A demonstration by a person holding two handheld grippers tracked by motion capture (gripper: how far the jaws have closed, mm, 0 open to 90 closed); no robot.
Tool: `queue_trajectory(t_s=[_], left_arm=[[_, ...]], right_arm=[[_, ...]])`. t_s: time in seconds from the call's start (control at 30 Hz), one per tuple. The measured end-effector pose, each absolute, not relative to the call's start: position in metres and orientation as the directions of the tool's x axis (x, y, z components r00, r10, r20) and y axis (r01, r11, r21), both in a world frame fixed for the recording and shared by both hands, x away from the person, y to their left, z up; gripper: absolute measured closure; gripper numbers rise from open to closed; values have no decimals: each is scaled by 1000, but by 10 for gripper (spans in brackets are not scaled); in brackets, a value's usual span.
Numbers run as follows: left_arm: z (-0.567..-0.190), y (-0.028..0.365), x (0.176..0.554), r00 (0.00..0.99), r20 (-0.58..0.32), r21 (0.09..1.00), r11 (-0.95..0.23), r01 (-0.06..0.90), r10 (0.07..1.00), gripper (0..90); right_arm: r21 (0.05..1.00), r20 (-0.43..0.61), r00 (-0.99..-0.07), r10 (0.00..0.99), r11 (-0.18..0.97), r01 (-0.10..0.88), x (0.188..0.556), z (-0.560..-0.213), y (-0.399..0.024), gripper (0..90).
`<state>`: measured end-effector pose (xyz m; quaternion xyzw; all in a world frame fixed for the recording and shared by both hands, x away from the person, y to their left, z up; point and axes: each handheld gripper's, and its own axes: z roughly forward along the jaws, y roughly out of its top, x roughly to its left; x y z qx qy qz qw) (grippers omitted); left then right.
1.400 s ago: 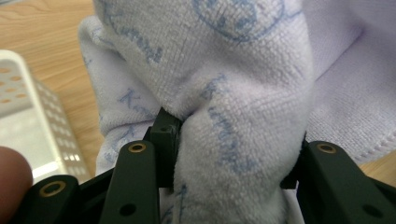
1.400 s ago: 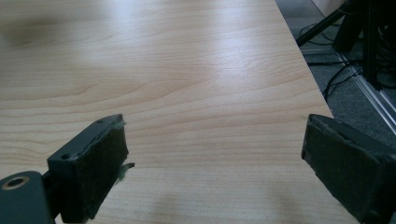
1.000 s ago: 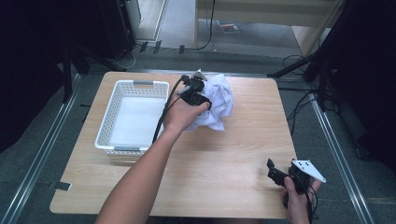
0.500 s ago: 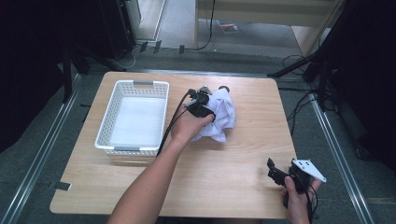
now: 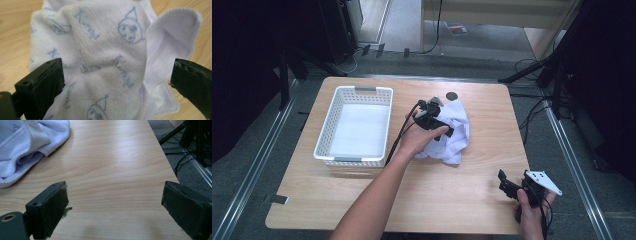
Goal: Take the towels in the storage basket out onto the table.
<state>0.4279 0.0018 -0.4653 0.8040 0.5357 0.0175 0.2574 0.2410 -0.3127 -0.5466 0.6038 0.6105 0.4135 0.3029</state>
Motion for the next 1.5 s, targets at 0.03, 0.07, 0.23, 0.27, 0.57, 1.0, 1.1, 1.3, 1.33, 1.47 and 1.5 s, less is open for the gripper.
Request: queue_trajectory(t_s=[0.03,0.07,0.23,0.27,0.57,1.0,1.1,1.3,1.33,1.47,1.5], left_arm=[[-462,4,427,424,-251,440,-288,851,870,0],[-458,7,426,427,-259,449,-283,847,866,0],[-443,18,420,425,-274,468,-267,843,863,0],[-440,20,420,422,-280,469,-261,844,862,0],[-411,59,414,372,-296,504,-187,843,880,0],[-381,124,395,317,-266,547,-128,828,910,0],[-379,141,391,296,-262,552,-109,827,919,0],[-377,173,380,261,-260,555,-77,828,930,0],[-377,179,378,252,-258,556,-70,828,933,0],[-378,200,370,220,-265,565,-34,825,939,0],[-378,205,368,219,-260,562,-37,826,941,0]], right_arm=[[871,130,-88,988,-71,487,241,-547,-313,72],[870,129,-88,988,-71,488,241,-547,-313,72],[870,125,-91,988,-65,489,241,-547,-312,72],[870,125,-91,988,-65,488,241,-547,-312,72],[870,124,-92,988,-63,488,241,-547,-312,73],[869,118,-94,988,-57,491,241,-546,-311,73],[869,114,-97,989,-52,493,241,-547,-311,74],[869,113,-97,989,-51,492,241,-546,-311,74],[869,112,-96,989,-51,492,241,-546,-311,74],[869,110,-97,989,-48,493,241,-547,-311,74],[869,111,-98,989,-48,493,241,-547,-311,74]])
